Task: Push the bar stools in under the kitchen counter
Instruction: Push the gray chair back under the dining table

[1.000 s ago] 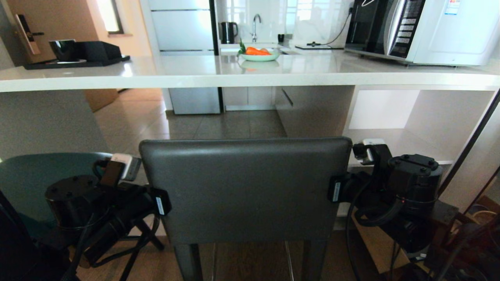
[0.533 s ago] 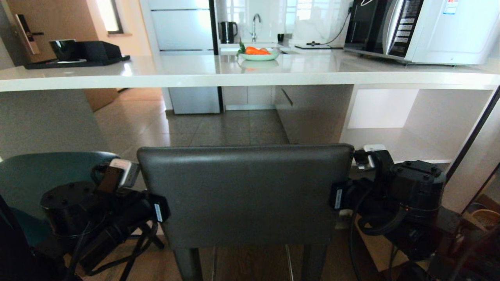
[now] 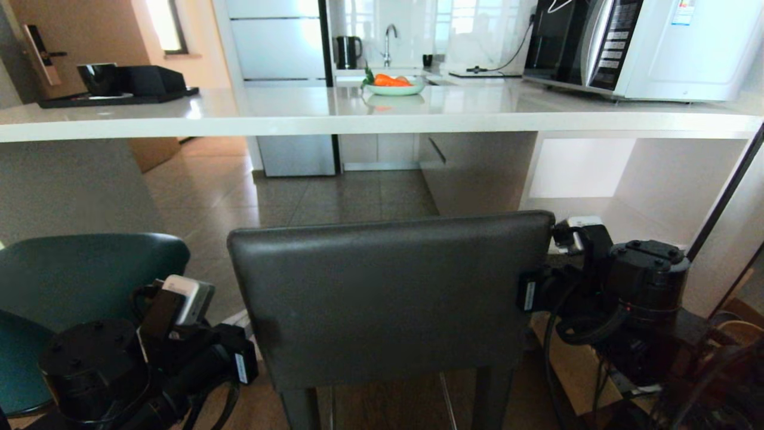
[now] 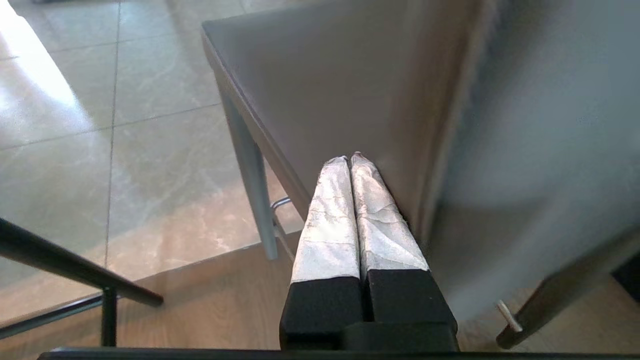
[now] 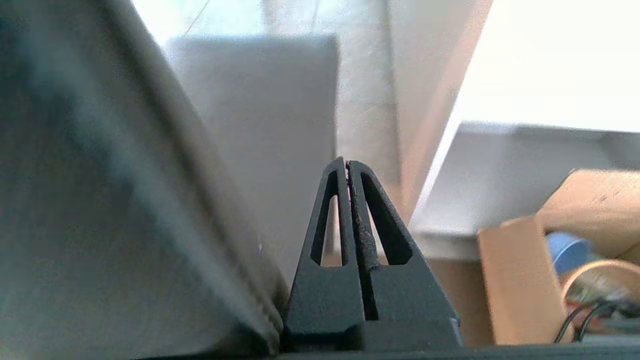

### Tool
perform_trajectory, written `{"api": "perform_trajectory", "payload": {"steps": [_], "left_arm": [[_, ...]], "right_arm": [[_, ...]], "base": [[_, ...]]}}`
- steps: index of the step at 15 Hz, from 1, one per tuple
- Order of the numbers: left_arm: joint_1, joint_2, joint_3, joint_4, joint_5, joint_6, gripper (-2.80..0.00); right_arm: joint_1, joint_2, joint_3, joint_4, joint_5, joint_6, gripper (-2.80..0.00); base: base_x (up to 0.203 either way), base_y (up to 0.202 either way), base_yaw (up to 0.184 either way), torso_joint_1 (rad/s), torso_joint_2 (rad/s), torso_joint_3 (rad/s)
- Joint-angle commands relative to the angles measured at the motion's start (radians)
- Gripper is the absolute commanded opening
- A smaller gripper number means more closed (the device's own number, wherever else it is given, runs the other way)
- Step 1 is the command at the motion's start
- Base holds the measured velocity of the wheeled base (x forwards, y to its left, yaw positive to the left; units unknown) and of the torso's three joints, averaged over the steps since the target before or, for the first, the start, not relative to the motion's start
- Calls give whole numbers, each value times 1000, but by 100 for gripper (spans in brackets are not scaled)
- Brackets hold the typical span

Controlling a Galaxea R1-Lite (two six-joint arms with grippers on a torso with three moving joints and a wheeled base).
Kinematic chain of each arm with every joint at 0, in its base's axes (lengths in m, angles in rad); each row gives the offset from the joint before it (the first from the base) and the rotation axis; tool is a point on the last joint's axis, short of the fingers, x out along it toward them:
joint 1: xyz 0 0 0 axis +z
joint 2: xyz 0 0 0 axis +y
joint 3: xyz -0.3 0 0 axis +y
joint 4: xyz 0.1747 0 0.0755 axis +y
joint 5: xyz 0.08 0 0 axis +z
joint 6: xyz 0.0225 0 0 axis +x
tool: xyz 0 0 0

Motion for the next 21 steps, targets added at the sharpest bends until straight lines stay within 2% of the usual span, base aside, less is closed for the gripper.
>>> {"api": "perform_trajectory", "payload": {"steps": [1, 4, 8, 11, 15, 17, 21], "left_arm": [[-27, -7, 7, -4, -7, -8, -280], [-88, 0, 36, -4, -9, -24, -280], [-74, 5, 34, -5, -2, -56, -280], [-3, -8, 21, -6, -2, -55, -280], [92, 9, -58, 2, -3, -49, -280], [111, 15, -43, 1, -7, -45, -280], [112, -14, -1, -5, -8, -50, -280]], "right_arm": [[1, 60, -34, 8, -5, -16, -280], [-6, 88, -19, -1, -11, -23, -280], [49, 11, 98, -55, -47, -19, -280], [67, -61, 198, -144, -50, -17, -280], [128, -151, 252, -151, -50, -19, -280], [154, -176, 275, -149, -52, -18, -280], [136, -206, 272, -147, -64, -16, -280]], "base": [[0, 0, 0, 0, 0, 0], [0, 0, 0, 0, 0, 0], [0, 0, 0, 0, 0, 0], [0, 0, 0, 0, 0, 0], [0, 0, 0, 0, 0, 0], [0, 0, 0, 0, 0, 0], [0, 0, 0, 0, 0, 0]]}}
